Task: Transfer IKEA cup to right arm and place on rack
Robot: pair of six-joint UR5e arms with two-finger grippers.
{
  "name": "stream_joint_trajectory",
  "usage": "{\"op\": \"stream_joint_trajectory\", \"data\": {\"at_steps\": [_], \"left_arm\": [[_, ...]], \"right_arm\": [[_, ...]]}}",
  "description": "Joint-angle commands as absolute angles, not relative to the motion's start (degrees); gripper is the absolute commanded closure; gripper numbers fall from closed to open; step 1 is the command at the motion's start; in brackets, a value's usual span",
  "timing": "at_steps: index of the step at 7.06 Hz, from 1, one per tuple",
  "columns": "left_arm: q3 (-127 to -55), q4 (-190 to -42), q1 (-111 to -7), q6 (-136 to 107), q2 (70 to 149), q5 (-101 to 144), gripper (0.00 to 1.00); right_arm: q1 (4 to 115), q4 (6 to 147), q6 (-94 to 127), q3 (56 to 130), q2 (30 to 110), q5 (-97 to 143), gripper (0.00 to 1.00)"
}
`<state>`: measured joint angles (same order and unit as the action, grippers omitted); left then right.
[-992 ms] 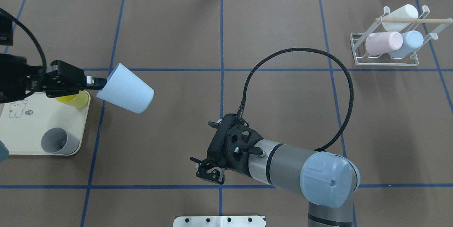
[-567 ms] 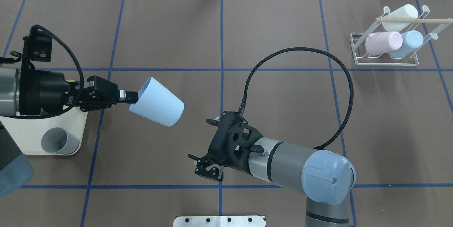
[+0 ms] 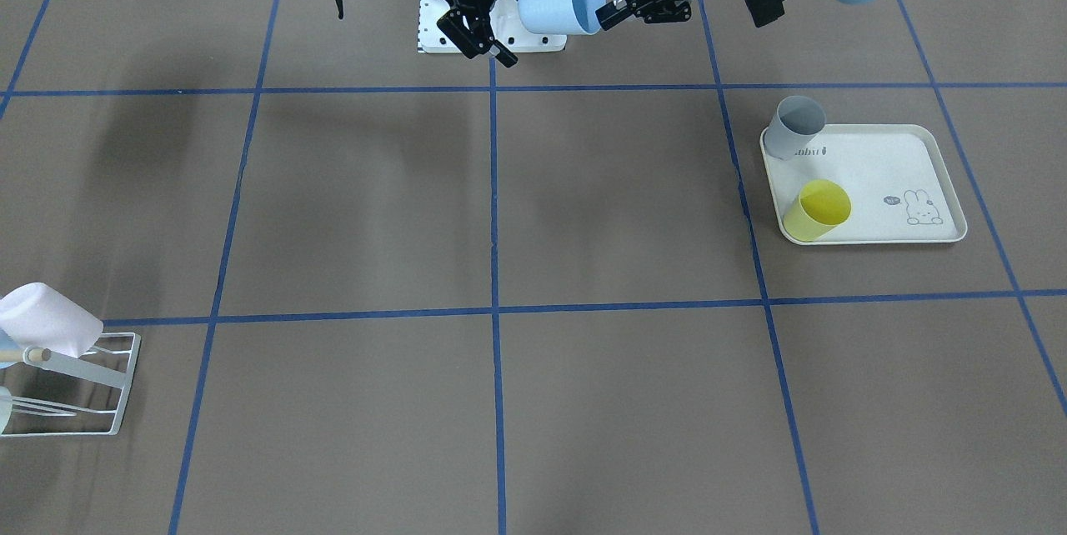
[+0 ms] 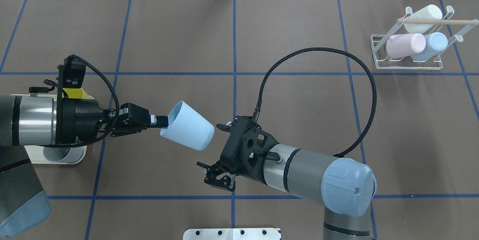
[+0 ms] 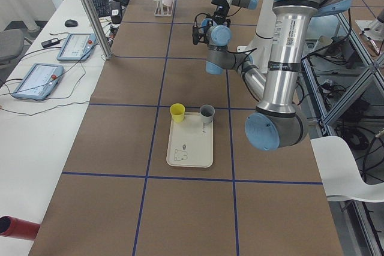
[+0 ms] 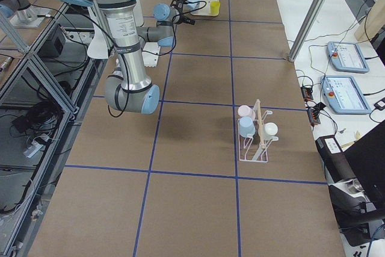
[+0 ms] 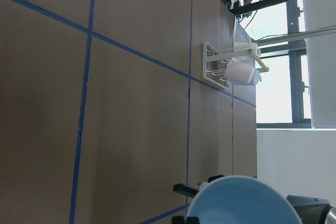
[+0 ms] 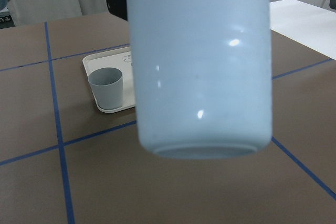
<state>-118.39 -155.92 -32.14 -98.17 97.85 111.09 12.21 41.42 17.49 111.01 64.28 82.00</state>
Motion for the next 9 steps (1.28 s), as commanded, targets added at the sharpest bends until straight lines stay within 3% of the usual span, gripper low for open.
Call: {"op": "stream_joint_trajectory", "data": {"at_steps": [1,9], "left_arm": [[-117.95,-155.92,-30.77,-98.17,97.91,110.48,1.00],[-115.40,-155.83,-30.15,-98.00,99.14,110.48,1.00]], "right_arm": [[12.22,41.31,17.49,111.18,64.16,82.00,0.00],[12.83,41.40,17.40,111.62,63.81,82.00,0.01]]}}
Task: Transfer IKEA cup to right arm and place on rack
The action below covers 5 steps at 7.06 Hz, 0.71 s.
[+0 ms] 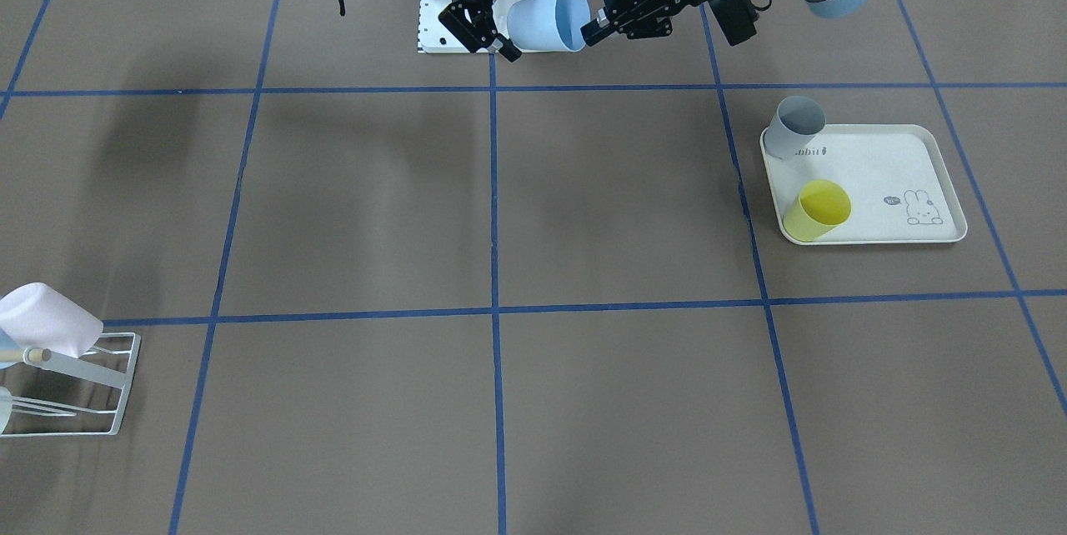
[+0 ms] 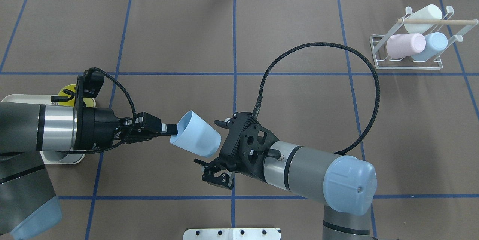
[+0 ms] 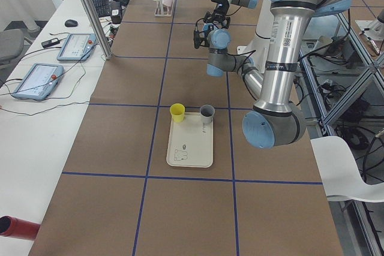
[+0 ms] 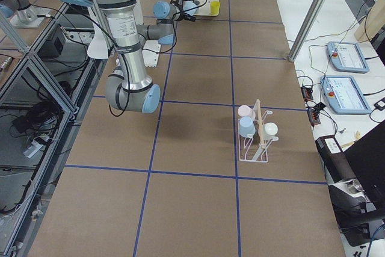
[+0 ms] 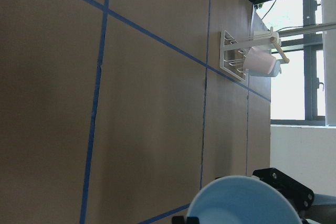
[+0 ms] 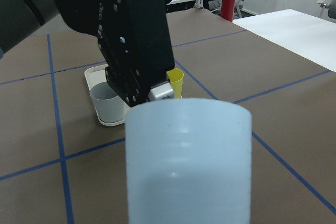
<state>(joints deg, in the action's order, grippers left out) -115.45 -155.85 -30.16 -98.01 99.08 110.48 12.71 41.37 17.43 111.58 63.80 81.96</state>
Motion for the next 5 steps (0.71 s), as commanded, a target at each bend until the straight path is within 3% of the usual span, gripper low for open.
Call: {"op": "stream_joint_trajectory", "data": {"at_steps": [1,5], "left_arm": [[-115.40,-155.92,-30.15,-98.00,99.14,110.48,1.00],[-115.40,-155.92,-30.15,-98.00,99.32,110.57,1.00]], "right_arm": [[13.01,41.31,17.49,111.62,63.81,81.91,0.02],[13.01,41.31,17.40,111.62,63.81,81.56,0.05]]}}
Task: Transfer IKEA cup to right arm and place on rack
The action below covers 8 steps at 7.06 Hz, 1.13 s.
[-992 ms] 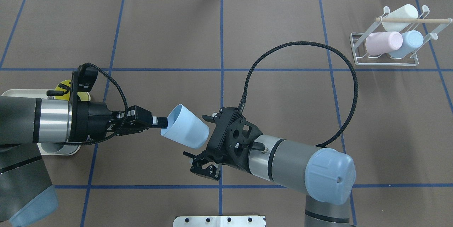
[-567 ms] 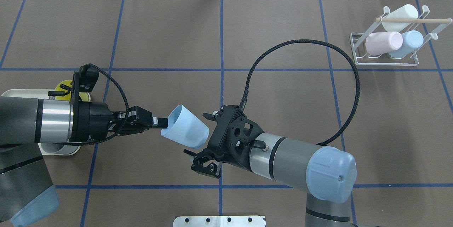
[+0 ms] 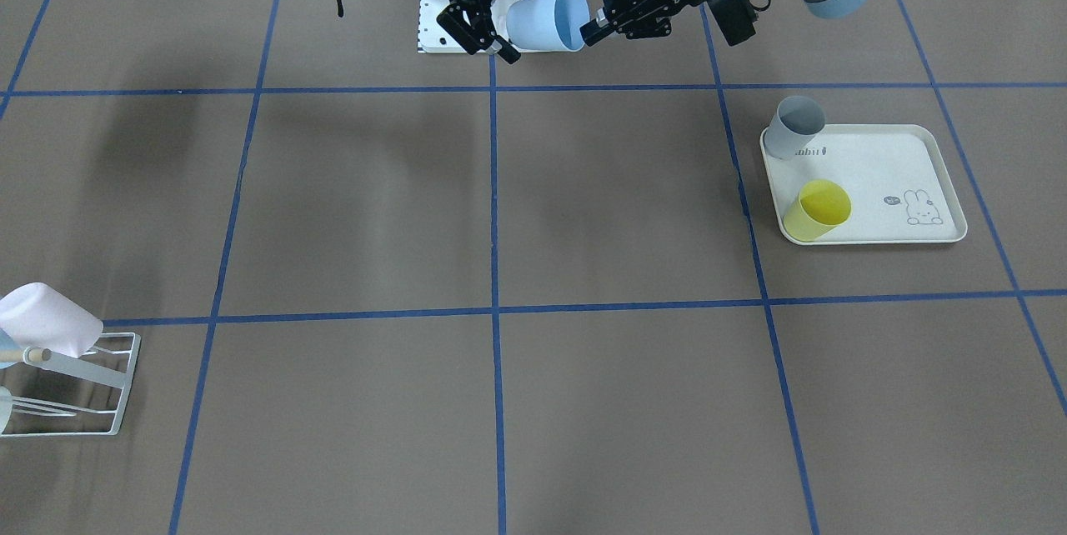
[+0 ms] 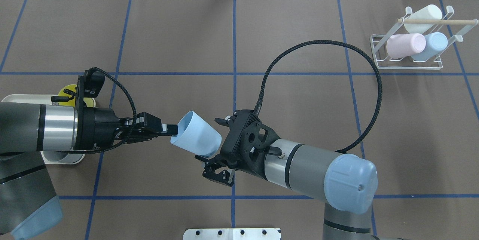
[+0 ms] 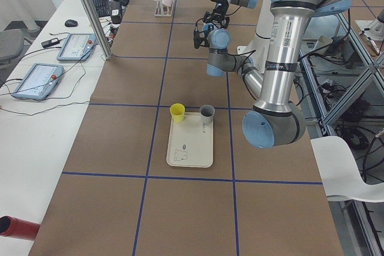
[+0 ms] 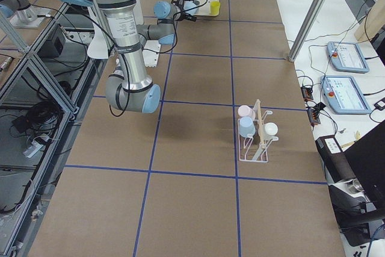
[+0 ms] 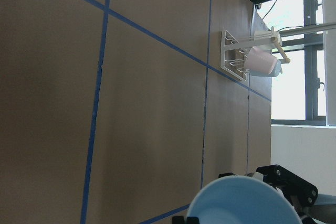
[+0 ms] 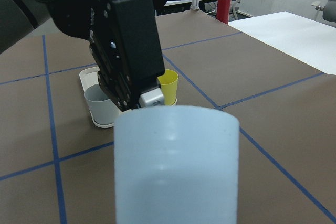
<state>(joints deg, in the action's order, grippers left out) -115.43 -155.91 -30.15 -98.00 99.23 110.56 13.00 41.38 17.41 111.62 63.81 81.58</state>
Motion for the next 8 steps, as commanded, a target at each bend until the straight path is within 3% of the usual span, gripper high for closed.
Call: {"op": "stream_joint_trajectory", "data": {"at_steps": [1,6,7,8], "left_arm": [[-115.40,-155.83,-30.15,-98.00,99.66,110.48,1.00],[-115.22,-155.83,-30.15,-98.00,99.76,110.57,1.00],[-115.31,-155.83,-30.15,-98.00,99.84,110.57,1.00],[-115.31,-155.92,-30.15,-98.00,99.76,110.57,1.00]], "right_arm": [[13.01,41.40,17.40,111.80,63.81,81.56,0.05],[13.10,41.31,17.40,112.06,63.81,81.56,0.12],[13.18,41.31,17.40,112.06,63.81,81.56,0.17],[13.27,41.40,17.32,112.06,63.90,81.56,0.33]]}}
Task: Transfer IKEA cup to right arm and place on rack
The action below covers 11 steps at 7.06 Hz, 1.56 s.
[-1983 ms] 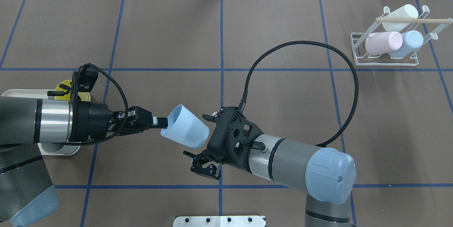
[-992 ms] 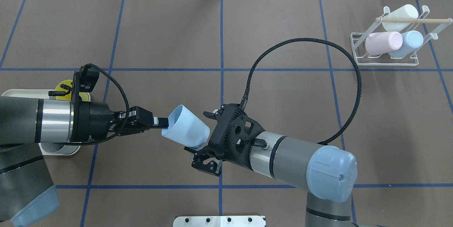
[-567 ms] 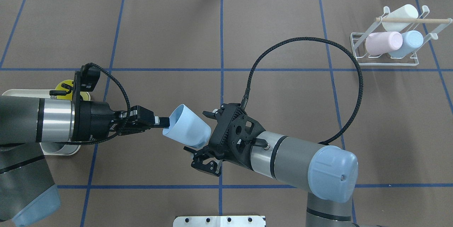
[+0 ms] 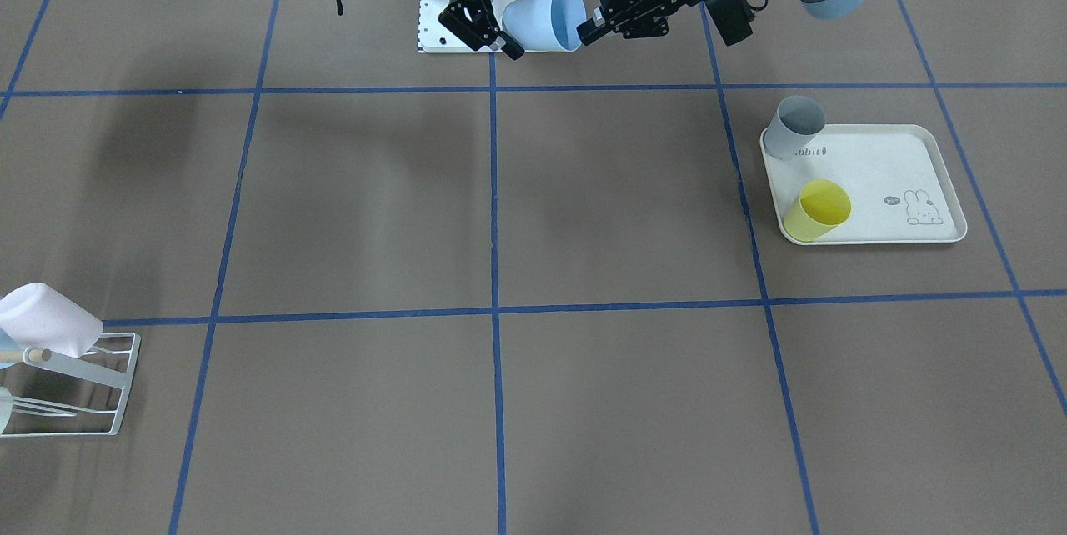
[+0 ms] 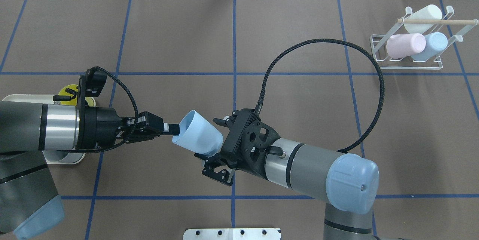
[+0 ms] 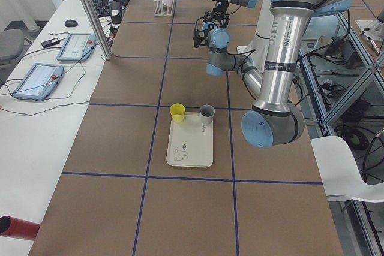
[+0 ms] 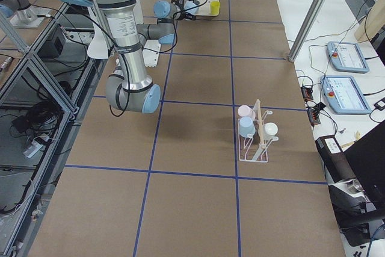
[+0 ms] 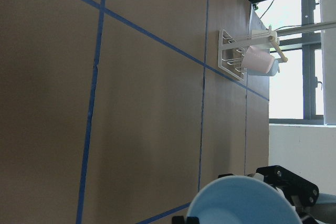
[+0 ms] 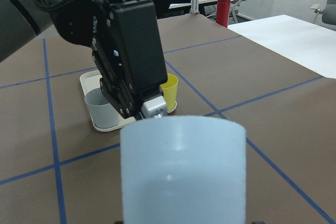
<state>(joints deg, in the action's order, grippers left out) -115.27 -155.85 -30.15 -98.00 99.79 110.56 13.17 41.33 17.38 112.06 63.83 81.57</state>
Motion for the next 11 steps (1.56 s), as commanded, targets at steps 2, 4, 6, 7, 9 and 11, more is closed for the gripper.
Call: {"op": "stream_joint_trajectory", "data": {"at_steps": [2,4,6,7,9,11], "left_arm": [[-115.31,-155.92,-30.15,-98.09,99.76,110.74,1.00],[-115.75,-156.09,-30.23,-97.65,99.67,110.75,0.01],[-115.84,-155.92,-30.84,-97.56,99.41,111.27,0.00],[-115.67,-155.83,-31.72,-97.30,98.71,111.27,0.00],[-116.01,-155.65,-33.13,-92.93,93.46,111.27,0.00],[-116.02,-155.74,-35.76,-86.51,88.18,111.44,0.00]], "right_arm": [[13.36,41.40,17.31,112.15,64.25,81.56,0.74],[13.36,41.40,17.31,112.24,64.60,81.65,0.76],[13.45,41.40,17.40,112.24,65.21,81.65,0.81],[13.36,41.40,17.92,112.67,65.13,81.39,0.86],[13.80,42.27,18.19,112.68,65.39,81.30,1.00],[17.91,52.40,17.93,113.98,65.66,81.91,1.00]]}}
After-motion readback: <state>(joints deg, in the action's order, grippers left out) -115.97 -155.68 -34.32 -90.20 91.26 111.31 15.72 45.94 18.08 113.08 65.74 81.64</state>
